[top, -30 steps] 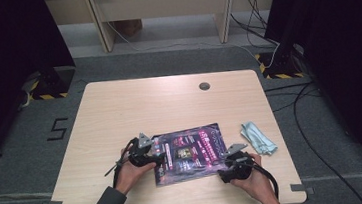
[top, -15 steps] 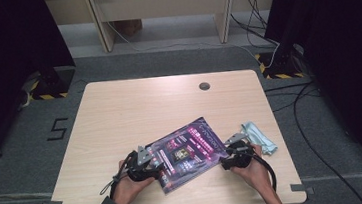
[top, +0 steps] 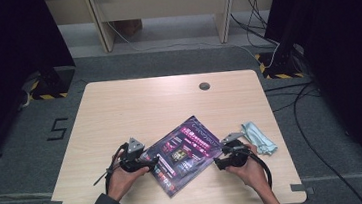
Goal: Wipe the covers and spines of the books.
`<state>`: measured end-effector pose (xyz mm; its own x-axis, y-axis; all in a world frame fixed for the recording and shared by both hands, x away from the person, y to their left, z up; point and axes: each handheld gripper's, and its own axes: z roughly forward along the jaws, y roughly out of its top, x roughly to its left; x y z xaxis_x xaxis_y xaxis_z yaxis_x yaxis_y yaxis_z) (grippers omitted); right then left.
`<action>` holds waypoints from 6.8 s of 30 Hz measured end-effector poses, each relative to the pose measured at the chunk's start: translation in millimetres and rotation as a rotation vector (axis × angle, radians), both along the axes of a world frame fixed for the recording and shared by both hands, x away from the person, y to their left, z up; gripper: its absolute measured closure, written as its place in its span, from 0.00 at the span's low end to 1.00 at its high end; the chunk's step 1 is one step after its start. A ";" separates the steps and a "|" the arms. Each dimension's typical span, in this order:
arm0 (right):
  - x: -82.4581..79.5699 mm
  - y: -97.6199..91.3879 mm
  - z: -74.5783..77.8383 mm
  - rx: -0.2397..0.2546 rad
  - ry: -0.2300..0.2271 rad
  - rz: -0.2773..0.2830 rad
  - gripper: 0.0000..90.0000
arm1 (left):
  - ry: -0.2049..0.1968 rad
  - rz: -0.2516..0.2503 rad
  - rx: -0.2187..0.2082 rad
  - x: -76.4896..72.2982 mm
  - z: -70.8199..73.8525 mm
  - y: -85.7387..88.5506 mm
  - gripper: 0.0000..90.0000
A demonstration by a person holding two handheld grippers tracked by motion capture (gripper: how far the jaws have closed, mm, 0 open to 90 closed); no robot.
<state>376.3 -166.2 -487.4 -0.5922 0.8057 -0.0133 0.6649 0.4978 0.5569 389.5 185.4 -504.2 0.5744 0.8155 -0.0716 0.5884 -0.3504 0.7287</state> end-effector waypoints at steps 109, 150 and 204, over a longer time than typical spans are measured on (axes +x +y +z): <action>28.0 -22.4 26.7 0.093 -0.103 -0.026 0.44 | 0.084 -0.230 -0.039 -66.4 -3.5 -30.2 0.41; 26.4 -132.8 14.1 0.019 -0.135 -0.242 0.66 | 0.100 -0.119 -0.161 -60.2 -1.9 5.7 0.22; 26.8 3.5 42.0 0.040 -0.247 0.149 0.89 | 0.084 -0.136 -0.159 -59.5 -8.6 -17.0 0.25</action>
<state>403.1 -162.7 -445.4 -0.6870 0.7126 -0.1422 0.4274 0.5546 0.7140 330.0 168.3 -512.8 0.6648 0.7057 -0.2450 0.6043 -0.3152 0.7317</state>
